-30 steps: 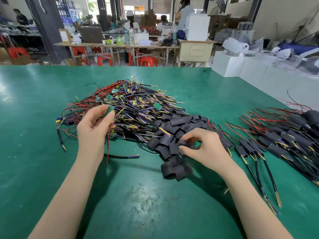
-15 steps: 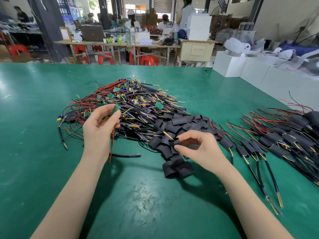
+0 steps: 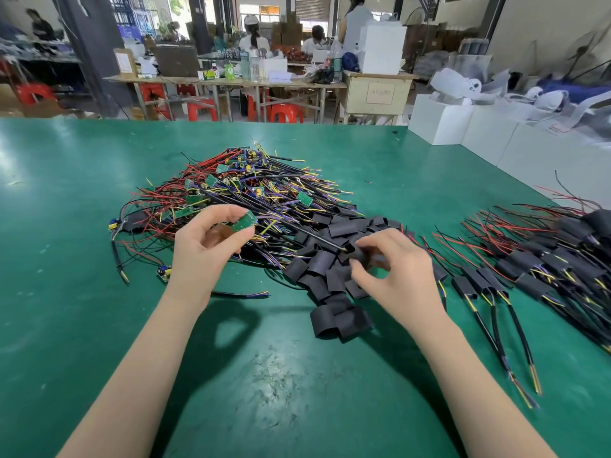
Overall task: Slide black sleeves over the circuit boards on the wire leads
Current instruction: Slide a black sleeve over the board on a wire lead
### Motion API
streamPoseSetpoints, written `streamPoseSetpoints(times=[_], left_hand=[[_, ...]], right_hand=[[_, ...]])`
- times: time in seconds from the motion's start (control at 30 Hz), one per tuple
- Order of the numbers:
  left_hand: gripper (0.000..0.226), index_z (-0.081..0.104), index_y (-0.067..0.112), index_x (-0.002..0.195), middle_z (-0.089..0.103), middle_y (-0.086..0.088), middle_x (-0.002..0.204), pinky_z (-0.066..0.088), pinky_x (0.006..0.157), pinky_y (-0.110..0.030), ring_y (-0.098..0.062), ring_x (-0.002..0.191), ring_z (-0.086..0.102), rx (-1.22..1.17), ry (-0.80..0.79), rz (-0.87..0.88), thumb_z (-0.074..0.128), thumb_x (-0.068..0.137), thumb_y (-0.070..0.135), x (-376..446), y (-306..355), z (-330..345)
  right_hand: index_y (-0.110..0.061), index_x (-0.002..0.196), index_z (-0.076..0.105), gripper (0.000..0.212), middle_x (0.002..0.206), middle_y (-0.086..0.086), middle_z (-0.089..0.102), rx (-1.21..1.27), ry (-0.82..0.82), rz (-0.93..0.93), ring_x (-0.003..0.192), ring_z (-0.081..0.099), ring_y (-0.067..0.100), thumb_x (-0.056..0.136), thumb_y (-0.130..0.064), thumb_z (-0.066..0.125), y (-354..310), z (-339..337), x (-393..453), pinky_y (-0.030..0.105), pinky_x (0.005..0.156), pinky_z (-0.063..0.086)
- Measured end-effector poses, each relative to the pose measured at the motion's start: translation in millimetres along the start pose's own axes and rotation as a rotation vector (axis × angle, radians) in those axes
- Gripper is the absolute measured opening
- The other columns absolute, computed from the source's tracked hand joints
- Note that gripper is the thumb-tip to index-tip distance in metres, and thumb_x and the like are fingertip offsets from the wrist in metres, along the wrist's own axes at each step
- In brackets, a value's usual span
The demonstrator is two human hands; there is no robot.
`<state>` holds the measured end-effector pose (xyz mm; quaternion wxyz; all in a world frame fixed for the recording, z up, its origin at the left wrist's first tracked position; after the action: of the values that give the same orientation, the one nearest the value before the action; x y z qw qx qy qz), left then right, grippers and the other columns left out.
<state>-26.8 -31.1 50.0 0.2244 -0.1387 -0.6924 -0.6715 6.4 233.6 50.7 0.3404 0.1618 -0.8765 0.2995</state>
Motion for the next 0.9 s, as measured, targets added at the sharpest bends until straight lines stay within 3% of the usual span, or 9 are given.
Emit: streamPoseSetpoints(times=[0.2,0.37,0.47,0.63,0.9], left_hand=[[0.022,0.072,0.012,0.095,0.070,0.010,0.088,0.045,0.063,-0.014,-0.004,0.067,0.053,0.105,-0.195,-0.059,0.075,0.077,0.000,-3,-2,7],[0.016,0.073,0.008,0.094,0.073,0.006,0.085,0.044,0.061,-0.010,-0.004,0.065,0.056,0.152,-0.288,-0.088,0.075,0.079,0.002,-11,-5,21],[0.016,0.074,0.009,0.094,0.074,-0.001,0.089,0.045,0.061,-0.010,-0.006,0.068,0.059,0.143,-0.290,-0.106,0.075,0.079,0.002,-13,-5,23],[0.015,0.073,0.008,0.095,0.072,0.009,0.075,0.047,0.061,-0.012,0.000,0.062,0.060,0.125,-0.403,-0.144,0.070,0.083,0.000,-21,-3,37],[0.015,0.073,0.004,0.100,0.065,0.003,0.063,0.048,0.064,-0.019,-0.011,0.060,0.055,0.090,-0.463,-0.193,0.063,0.088,0.001,-24,-4,39]], right_hand=[[-0.010,0.094,0.066,0.023,0.093,0.002,0.063,-0.219,0.064,-0.059,0.075,0.061,0.025,0.073,-0.013,0.075,4,-4,0,0.035,0.061,0.052],[-0.015,0.085,0.066,0.017,0.082,-0.001,0.064,-0.430,0.026,-0.119,0.074,0.057,0.027,0.072,-0.022,0.073,4,-1,0,0.037,0.087,0.035],[-0.014,0.085,0.065,0.017,0.082,0.000,0.062,-0.362,0.006,-0.131,0.077,0.057,0.027,0.071,-0.021,0.071,-1,1,0,0.035,0.084,0.033],[-0.012,0.091,0.067,0.021,0.087,0.001,0.062,-0.206,-0.036,-0.186,0.082,0.060,0.024,0.072,-0.018,0.071,-15,12,-3,0.034,0.079,0.038],[-0.008,0.092,0.069,0.021,0.090,0.003,0.064,-0.042,-0.048,-0.249,0.085,0.061,0.023,0.075,-0.019,0.066,-26,15,-7,0.040,0.080,0.041]])
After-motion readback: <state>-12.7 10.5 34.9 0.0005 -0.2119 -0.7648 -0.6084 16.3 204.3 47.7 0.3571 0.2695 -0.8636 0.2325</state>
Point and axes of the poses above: each hand's wrist, its own x-axis towards the middle knuckle, its own z-axis out of the palm, y = z × x, the point moved 3 cm from there along x, towards the middle knuckle
